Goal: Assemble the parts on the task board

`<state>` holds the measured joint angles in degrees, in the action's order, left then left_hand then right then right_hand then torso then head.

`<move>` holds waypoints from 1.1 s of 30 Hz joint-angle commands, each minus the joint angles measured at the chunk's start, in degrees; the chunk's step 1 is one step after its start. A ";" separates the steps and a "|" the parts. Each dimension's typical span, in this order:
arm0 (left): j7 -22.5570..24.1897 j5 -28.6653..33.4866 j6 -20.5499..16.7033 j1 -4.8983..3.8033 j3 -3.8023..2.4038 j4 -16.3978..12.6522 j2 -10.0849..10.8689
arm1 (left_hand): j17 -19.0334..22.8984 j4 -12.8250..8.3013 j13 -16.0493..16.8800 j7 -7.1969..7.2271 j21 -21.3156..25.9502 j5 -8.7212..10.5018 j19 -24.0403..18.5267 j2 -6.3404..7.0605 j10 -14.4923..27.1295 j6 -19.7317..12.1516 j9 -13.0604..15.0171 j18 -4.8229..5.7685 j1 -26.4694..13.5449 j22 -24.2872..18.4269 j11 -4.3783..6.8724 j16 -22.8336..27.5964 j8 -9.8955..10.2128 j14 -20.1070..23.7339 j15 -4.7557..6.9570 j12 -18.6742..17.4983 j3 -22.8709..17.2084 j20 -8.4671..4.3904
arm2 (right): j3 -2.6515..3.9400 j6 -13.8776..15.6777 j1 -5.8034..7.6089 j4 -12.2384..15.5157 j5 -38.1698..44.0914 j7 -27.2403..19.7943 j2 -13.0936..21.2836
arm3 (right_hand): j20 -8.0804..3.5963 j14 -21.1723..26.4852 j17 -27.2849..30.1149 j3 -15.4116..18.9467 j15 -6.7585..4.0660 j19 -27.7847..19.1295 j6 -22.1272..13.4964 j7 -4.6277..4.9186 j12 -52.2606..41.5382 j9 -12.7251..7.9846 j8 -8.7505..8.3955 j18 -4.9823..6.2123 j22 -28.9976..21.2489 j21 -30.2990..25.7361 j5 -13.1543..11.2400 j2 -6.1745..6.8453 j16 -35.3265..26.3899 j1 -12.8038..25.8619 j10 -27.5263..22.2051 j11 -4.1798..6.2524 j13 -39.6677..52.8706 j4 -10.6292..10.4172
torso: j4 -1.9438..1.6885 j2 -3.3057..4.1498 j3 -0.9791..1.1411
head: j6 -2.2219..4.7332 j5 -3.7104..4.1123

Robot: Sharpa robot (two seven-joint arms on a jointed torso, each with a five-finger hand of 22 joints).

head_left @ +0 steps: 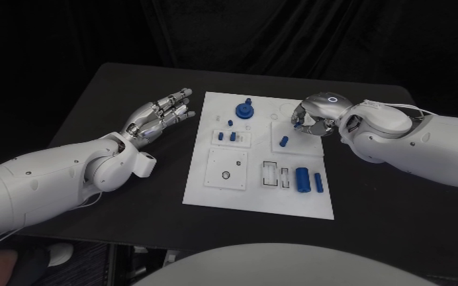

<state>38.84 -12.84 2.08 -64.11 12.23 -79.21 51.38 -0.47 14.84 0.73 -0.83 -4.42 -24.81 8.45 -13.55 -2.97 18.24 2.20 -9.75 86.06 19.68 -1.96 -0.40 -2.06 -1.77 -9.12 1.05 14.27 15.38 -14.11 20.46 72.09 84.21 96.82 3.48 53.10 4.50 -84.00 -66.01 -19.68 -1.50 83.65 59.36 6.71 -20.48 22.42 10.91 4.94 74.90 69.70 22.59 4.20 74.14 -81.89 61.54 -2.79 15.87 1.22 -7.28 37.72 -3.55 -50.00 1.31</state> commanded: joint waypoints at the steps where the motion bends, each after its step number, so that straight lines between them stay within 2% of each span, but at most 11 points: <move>1: 5.53 0.36 0.53 0.06 -0.06 -0.07 -0.13 | -0.06 -0.29 0.05 -0.29 -0.26 -0.27 0.22 0.00 -0.09 0.30 0.08 -0.46 0.50 -0.05 -0.19 -0.30 -0.24 -0.04 -0.26 0.05 -0.09 -0.01 | 0.15 4.38 1.03 1.23 0.22 -0.25 0.52 | -0.35 -1.08 -0.07 0.03 -0.39 -0.07 0.59 0.01 -0.40 0.23 0.34 -0.98 9.90 0.31 0.19 -0.07 0.19 -0.50 0.44 -0.04 0.13 0.51 | 0.09 -0.02 -0.02 | 0.00 -0.16; 5: 5.51 0.36 0.50 0.07 -0.06 -0.13 -0.17 | -0.06 -0.31 0.05 -0.29 -0.26 -0.30 0.20 -0.01 -0.09 0.28 0.08 -0.46 0.52 -0.09 -0.20 -0.30 -0.24 -0.05 -0.27 0.05 -0.10 -0.01 | 0.17 4.58 2.55 3.58 0.22 0.22 1.46 | -0.34 -1.10 -0.08 0.13 -0.31 -0.08 0.68 0.05 -0.47 0.50 0.43 -0.99 9.90 0.31 -0.04 -0.10 0.20 -0.40 0.55 -0.05 0.22 0.49 | -0.04 -0.04 -0.07 | 0.00 -0.25; 9: 5.49 0.36 0.58 0.07 -0.06 -0.15 -0.24 | -0.06 -0.33 0.06 -0.28 -0.23 -0.32 0.16 -0.01 -0.10 0.25 0.07 -0.46 0.54 -0.20 -0.23 -0.29 -0.23 -0.03 -0.27 0.06 -0.11 0.00 | 0.18 4.46 3.79 7.16 0.22 0.72 2.45 | -0.31 -1.12 -0.12 0.20 -0.25 -0.06 0.67 0.10 -0.47 0.64 0.45 -1.02 9.92 0.40 -0.20 -0.11 0.23 -0.30 0.57 -0.09 0.26 0.45 | 0.01 0.00 -0.08 | 0.00 -0.75; 13: 5.51 0.36 0.62 0.08 -0.06 -0.07 -0.41 | -0.05 -0.34 0.05 -0.28 -0.20 -0.33 0.11 -0.02 -0.09 0.24 0.07 -0.45 0.56 -0.31 -0.24 -0.27 -0.23 0.01 -0.27 0.05 -0.12 0.00 | 0.16 2.69 4.30 10.81 0.22 1.15 2.41 | -0.29 -1.20 -0.48 0.21 -0.20 0.01 0.58 0.16 -0.45 0.70 0.40 -1.06 9.98 0.61 -0.23 -0.09 0.47 -0.28 0.55 -0.14 0.27 0.47 | -0.01 -0.01 -0.08 | 0.00 -1.01; 15: 5.59 0.36 0.72 0.11 -0.06 -0.01 -0.55 | -0.05 -0.34 0.05 -0.28 -0.20 -0.33 0.10 -0.02 -0.09 0.24 0.07 -0.45 0.56 -0.32 -0.24 -0.27 -0.23 0.01 -0.27 0.05 -0.12 0.00 | 0.15 1.09 4.28 13.01 0.22 1.57 1.89 | -0.24 -1.21 -0.52 0.19 -0.12 0.01 0.37 0.25 -0.41 0.79 0.29 -1.08 9.99 0.65 -0.27 -0.09 0.50 -0.33 0.47 -0.22 0.29 0.54 | 0.00 -0.01 -0.09 | 0.00 -1.38; 19: 5.63 0.36 0.82 0.25 -0.06 0.04 -0.64 | -0.02 -0.40 0.04 -0.27 -0.12 -0.35 -0.04 -0.08 -0.05 0.11 0.05 -0.44 0.63 -0.56 -0.32 -0.24 -0.20 0.10 -0.24 0.04 -0.19 -0.03 | 0.13 -1.56 3.37 16.50 1.33 2.52 0.26 | -0.12 -1.10 -0.46 -0.02 0.05 -0.18 -0.14 0.47 -0.56 1.06 -0.05 -1.03 9.91 0.33 -0.12 -0.06 0.44 -0.86 0.51 -0.36 0.52 1.10 | -0.07 0.01 -0.14 | 0.00 -2.07; 22: 5.69 0.36 0.71 0.32 -0.06 0.01 -0.63 | -0.02 -0.44 0.04 -0.27 -0.07 -0.35 -0.12 -0.14 -0.03 0.08 0.04 -0.43 0.68 -0.70 -0.37 -0.23 -0.18 0.12 -0.21 0.03 -0.24 -0.06 | 0.13 -3.70 2.42 17.58 2.47 2.97 -2.28 | -0.07 -1.02 -0.26 0.05 0.12 -0.29 -0.30 0.55 -0.60 1.17 -0.18 -0.98 9.85 0.10 -0.38 -0.02 0.30 -0.76 0.47 -0.43 0.61 1.12 | -0.02 0.05 -0.10 | 0.00 -2.73; 27: 6.18 0.36 0.37 0.36 -0.06 -0.22 -0.79 | 0.00 -0.43 0.08 -0.31 0.05 -0.34 -0.33 -0.17 -0.18 0.36 0.08 -0.43 0.68 -1.02 -0.33 -0.20 -0.23 0.19 -0.01 0.09 -0.25 -0.18 | 0.12 -6.80 1.03 16.51 3.89 3.49 -5.99 | 0.05 -0.88 -0.10 -0.02 0.24 -0.53 -0.66 0.67 -0.52 1.35 -0.49 -0.89 9.71 -0.39 -0.92 -0.20 0.19 -0.72 0.12 -0.58 0.73 1.18 | 0.02 0.06 -0.22 | 0.00 -3.37; 33: 6.37 0.36 0.30 0.37 -0.06 -0.24 -1.00 | 0.09 -0.46 0.11 -0.35 0.33 -0.38 -0.85 -0.18 -0.34 0.66 0.11 -0.49 0.77 -1.75 -0.27 -0.08 -0.28 0.51 0.69 0.16 -0.28 -0.67 | 0.12 -8.42 -0.76 13.80 4.56 3.85 -9.59 | 0.24 -0.58 0.40 -0.05 0.45 -1.00 -1.17 0.86 -0.23 1.60 -0.95 -0.69 9.44 -1.42 -1.75 -0.36 -0.18 -0.56 -0.60 -0.83 0.81 1.20 | -0.05 0.16 -0.06 | 0.00 -3.80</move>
<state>38.86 -12.81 2.18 -63.82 12.23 -79.33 50.50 -0.45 14.69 0.79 -1.23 -4.42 -25.01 7.91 -13.77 -3.17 18.64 2.27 -9.76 86.27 18.00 -2.15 -0.40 -2.05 -1.34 -8.70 1.05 14.10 14.85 -14.01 15.26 71.76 98.49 99.54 5.55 43.85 4.70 -84.00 -65.67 -19.76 -1.49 83.00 58.41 7.63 -20.93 24.09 10.15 4.95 74.93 68.48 21.03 4.13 74.13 -82.44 61.10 -3.61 16.74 2.08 -7.31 37.82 -3.69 -50.00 -2.24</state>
